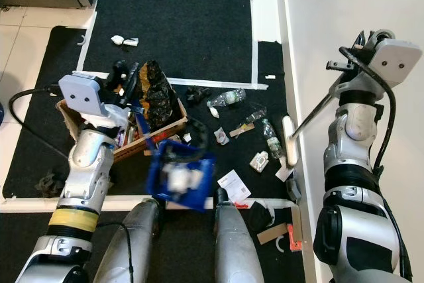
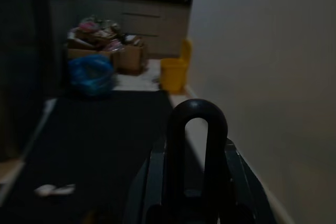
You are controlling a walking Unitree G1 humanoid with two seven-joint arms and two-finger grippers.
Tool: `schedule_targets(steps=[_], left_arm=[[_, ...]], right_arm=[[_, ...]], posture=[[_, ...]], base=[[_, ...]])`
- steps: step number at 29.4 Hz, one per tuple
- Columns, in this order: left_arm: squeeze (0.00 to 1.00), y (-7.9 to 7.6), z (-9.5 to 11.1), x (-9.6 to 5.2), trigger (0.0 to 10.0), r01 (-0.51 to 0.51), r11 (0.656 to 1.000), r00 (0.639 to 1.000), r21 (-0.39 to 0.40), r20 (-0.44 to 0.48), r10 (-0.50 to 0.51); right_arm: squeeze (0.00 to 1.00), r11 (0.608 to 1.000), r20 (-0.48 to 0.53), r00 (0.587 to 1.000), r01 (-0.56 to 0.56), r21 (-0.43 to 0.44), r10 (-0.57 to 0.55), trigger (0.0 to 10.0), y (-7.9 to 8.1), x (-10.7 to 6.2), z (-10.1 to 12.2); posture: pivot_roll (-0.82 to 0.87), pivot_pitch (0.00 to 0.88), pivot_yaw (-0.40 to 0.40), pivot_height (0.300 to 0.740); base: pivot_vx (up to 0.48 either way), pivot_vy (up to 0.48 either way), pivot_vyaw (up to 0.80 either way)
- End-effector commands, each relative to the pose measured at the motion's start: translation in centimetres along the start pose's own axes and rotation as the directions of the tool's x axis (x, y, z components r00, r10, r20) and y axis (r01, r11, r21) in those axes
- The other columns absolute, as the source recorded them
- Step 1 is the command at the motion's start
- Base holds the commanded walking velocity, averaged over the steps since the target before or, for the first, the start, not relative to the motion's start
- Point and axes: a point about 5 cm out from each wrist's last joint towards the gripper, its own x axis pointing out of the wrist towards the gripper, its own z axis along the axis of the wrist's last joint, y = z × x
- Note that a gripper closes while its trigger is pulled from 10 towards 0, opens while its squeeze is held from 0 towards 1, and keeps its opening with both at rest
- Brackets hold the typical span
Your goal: Sweep floor
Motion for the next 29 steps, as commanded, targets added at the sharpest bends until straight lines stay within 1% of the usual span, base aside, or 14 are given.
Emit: schedule_targets(steps=[1, 4, 8, 12, 16, 22, 26, 27, 29], left_arm=[[0.0, -0.5, 0.5, 0.3, 10.0, 0.023, 1.0, 0.999, -0.011, 0.041, -0.023], [0.0, -0.5, 0.4, 0.5, 10.0, 0.026, 1.0, 0.999, -0.013, 0.044, -0.026], [0.0, -0.6, 0.5, 0.6, 10.0, 0.03, 0.999, 0.998, -0.018, 0.054, -0.029], [0.0, -0.7, 0.7, 0.7, 10.0, 0.035, 0.999, 0.997, -0.024, 0.065, -0.034], [0.0, -0.7, 0.8, 0.9, 10.0, 0.038, 0.999, 0.997, -0.026, 0.07, -0.036], [0.0, -0.5, 1.5, 1.4, 10.0, 0.031, 0.999, 0.995, -0.035, 0.099, -0.028], [0.0, -0.1, 2.1, 1.8, 10.0, 0.008, 0.998, 0.992, -0.059, 0.126, -0.001], [0.0, 0.3, 2.7, 2.0, 10.0, -0.012, 0.997, 0.989, -0.074, 0.146, 0.023], [0.0, 0.5, 2.8, 2.1, 10.0, -0.021, 0.997, 0.988, -0.08, 0.152, 0.033]], right_arm=[[0.0, 0.997, 0.044, 0.998, 0.036, -0.066, -0.033, 10.0, -1.6, 0.3, 0.7], [0.0, 0.996, 0.038, 0.998, 0.051, -0.074, -0.048, 10.0, -2.0, 0.2, 0.6], [0.0, 0.991, 0.032, 0.997, 0.068, -0.117, -0.065, 10.0, -2.4, 0.1, 0.4], [0.0, 0.984, 0.023, 0.995, 0.096, -0.15, -0.094, 10.0, -3.1, 0.1, 0.2], [0.0, 0.982, 0.022, 0.995, 0.104, -0.159, -0.102, 10.0, -3.2, 0.0, 0.2], [0.0, 0.98, 0.017, 0.994, 0.111, -0.163, -0.11, 10.0, -3.3, -0.1, 0.0], [0.0, 0.979, 0.011, 0.994, 0.11, -0.173, -0.11, 10.0, -3.3, -0.2, -0.1], [0.0, 0.978, 0.0, 0.994, 0.106, -0.181, -0.108, 10.0, -3.3, -0.3, -0.4], [0.0, 0.978, -0.006, 0.994, 0.105, -0.182, -0.107, 10.0, -3.2, -0.4, -0.5]], posture=[[0.16, 0.189, -0.055, 0.74], [0.16, 0.175, -0.054, 0.74], [0.16, 0.165, -0.053, 0.74], [0.16, 0.163, -0.053, 0.74], [0.15, 0.164, -0.05, 0.74], [0.16, 0.16, -0.052, 0.74], [0.15, 0.161, -0.054, 0.74], [0.16, 0.154, -0.056, 0.74], [0.16, 0.154, -0.056, 0.74]], base=[[0.0, 0.0, 0.0], [0.0, 0.0, 0.0], [0.0, 0.0, 0.0], [0.0, 0.0, 0.0], [0.0, 0.0, 0.0], [0.0, 0.0, 0.0], [0.0, 0.0, 0.0], [0.0, 0.0, 0.0], [0.0, 0.0, 0.0]])
